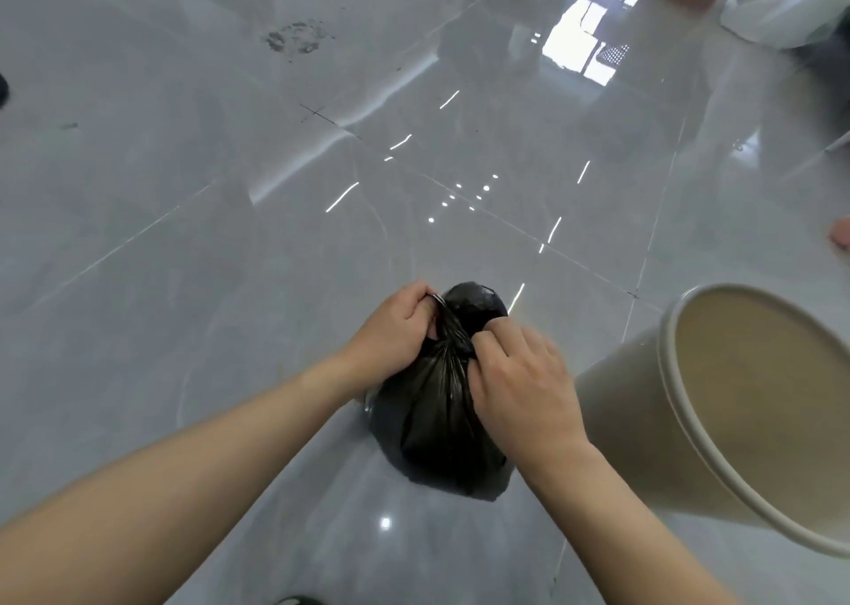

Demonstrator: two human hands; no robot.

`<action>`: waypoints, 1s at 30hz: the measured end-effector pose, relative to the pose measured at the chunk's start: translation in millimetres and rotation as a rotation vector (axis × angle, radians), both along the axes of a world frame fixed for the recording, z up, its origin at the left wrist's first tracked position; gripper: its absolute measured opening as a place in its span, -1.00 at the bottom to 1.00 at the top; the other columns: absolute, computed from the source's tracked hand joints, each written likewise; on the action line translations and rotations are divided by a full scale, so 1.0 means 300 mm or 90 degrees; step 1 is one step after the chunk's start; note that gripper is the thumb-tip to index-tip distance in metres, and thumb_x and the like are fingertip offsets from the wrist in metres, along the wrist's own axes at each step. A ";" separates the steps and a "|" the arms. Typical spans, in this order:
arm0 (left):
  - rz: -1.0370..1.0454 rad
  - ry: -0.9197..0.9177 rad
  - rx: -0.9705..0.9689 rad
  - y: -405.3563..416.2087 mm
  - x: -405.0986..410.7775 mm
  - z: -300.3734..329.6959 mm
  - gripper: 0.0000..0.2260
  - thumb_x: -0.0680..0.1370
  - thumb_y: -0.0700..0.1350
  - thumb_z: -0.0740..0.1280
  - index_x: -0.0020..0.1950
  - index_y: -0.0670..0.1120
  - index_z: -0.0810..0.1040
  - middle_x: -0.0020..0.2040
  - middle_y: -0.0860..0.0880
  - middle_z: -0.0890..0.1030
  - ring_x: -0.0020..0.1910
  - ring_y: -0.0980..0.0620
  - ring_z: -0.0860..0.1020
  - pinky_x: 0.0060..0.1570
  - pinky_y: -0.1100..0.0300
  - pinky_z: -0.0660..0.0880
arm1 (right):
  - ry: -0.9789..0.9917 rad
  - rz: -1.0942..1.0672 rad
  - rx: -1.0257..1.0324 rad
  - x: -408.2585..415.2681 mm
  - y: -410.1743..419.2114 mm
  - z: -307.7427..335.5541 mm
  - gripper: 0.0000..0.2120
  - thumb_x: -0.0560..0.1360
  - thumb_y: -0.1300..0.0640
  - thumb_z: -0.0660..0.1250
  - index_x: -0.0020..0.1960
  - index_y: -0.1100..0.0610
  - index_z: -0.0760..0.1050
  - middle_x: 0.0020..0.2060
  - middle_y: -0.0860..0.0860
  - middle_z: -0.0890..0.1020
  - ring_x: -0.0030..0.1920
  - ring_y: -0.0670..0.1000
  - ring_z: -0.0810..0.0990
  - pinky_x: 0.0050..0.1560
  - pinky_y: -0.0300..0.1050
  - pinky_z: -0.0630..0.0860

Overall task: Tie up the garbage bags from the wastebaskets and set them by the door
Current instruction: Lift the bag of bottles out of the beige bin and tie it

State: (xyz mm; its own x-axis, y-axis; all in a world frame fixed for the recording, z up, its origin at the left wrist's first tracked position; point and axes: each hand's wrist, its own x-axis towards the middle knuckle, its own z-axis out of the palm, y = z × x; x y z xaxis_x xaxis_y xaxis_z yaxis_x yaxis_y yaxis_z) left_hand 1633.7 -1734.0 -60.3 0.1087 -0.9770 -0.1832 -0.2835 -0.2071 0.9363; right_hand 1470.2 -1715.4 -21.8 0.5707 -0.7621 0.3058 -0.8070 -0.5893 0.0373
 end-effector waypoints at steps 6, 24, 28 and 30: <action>-0.055 0.039 0.100 0.010 0.006 0.013 -0.75 0.62 -0.15 0.19 -0.24 -0.09 0.49 -0.37 0.04 0.49 -0.36 0.09 0.42 -0.23 0.13 0.38 | 0.013 0.049 -0.025 -0.001 0.001 0.001 -0.85 0.39 0.25 0.40 -0.04 0.12 0.59 -0.39 0.00 0.46 -0.40 0.09 0.44 -0.38 -0.06 0.35; -0.140 -0.424 -0.077 0.141 0.077 -0.059 -0.79 0.42 -0.08 0.34 -0.03 0.11 0.37 0.09 0.12 0.43 0.26 0.04 0.34 0.46 -0.20 -0.16 | -0.538 -0.295 1.071 -0.003 -0.019 0.067 -0.77 0.42 0.21 0.29 -0.40 0.19 0.50 -0.56 -0.05 0.33 -0.54 -0.10 0.12 -0.56 -0.28 0.00; -0.152 -0.396 -0.121 0.112 0.073 -0.064 -0.74 0.41 -0.13 0.33 0.07 0.06 0.47 0.10 0.10 0.46 0.24 0.02 0.37 0.47 -0.16 -0.09 | -0.593 -0.330 1.183 -0.026 -0.023 0.036 -0.73 0.36 0.15 0.29 -0.45 0.08 0.27 -0.52 -0.05 0.20 -0.48 -0.08 0.01 -0.54 -0.26 -0.06; -0.128 -0.383 -0.118 0.097 0.084 -0.065 -0.74 0.40 -0.18 0.31 0.05 0.05 0.50 0.09 0.09 0.48 0.23 0.00 0.39 0.47 -0.15 -0.06 | -0.506 -0.340 1.134 -0.027 -0.023 0.029 -0.68 0.42 0.10 0.35 -0.40 0.07 0.28 -0.49 -0.01 0.19 -0.52 -0.08 0.04 -0.59 -0.28 -0.01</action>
State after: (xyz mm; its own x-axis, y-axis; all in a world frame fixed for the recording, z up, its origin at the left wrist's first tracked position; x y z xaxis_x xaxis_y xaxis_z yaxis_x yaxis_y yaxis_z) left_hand 1658.7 -1704.9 -79.9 -0.0486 -0.9985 0.0249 -0.7846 0.0536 0.6177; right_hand 1462.1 -1722.5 -13.0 0.3741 -0.4531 -0.8092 -0.4200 0.6951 -0.5834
